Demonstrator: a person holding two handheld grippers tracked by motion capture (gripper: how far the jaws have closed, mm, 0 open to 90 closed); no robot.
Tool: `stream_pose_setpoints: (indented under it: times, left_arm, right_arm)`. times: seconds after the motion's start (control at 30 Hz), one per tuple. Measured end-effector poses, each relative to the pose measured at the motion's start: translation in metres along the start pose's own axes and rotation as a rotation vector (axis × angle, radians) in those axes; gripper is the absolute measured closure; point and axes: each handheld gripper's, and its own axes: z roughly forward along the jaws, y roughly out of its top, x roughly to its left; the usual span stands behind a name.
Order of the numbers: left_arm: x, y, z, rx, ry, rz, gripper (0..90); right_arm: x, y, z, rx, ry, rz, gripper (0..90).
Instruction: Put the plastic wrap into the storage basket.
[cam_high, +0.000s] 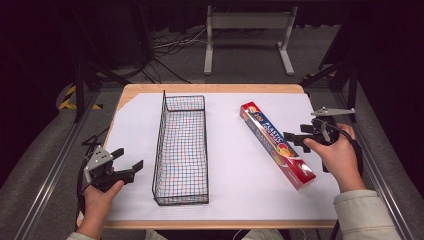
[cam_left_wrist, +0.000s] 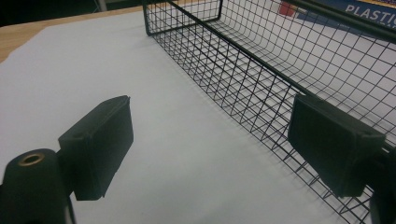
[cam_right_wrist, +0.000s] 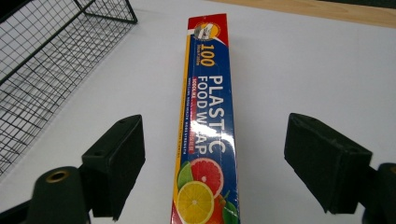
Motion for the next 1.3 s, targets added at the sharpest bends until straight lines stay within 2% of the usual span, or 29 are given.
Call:
stream_pose_setpoints:
  times: [0.1, 0.23, 0.4, 0.6, 0.73, 0.93, 1.1, 1.3]
  left_arm:
    - [0.001, 0.000, 0.000, -0.003, -0.001, -0.002, 14.9]
    - [0.001, -0.001, -0.001, -0.008, 0.005, -0.004, 15.0]
    - [0.003, -0.004, -0.002, -0.009, 0.012, -0.007, 15.2]
    - [0.004, -0.007, -0.012, -0.014, 0.024, -0.010, 15.2]
    - [0.005, -0.009, -0.016, -0.014, 0.029, -0.017, 15.1]
    - [0.006, -0.010, -0.017, -0.017, 0.031, -0.023, 15.1]
    - [0.006, -0.010, -0.015, -0.015, 0.026, -0.026, 15.1]
    - [0.006, -0.010, -0.014, -0.008, 0.025, -0.023, 15.1]
  right_arm:
    - [0.005, 0.007, 0.008, 0.015, -0.026, -0.038, 19.5]
    - [0.011, 0.012, 0.020, 0.023, -0.011, -0.055, 18.9]
    - [0.011, 0.012, 0.038, 0.047, -0.008, -0.058, 18.8]
    - [0.011, 0.009, 0.062, 0.103, -0.050, -0.086, 13.7]
    - [0.010, 0.007, 0.077, 0.156, -0.053, -0.088, 13.6]
    - [0.009, 0.005, 0.092, 0.209, -0.063, -0.105, 13.1]
    - [0.007, 0.001, 0.103, 0.247, -0.044, -0.096, 14.0]
    - [0.007, -0.001, 0.111, 0.299, -0.072, -0.109, 16.8]
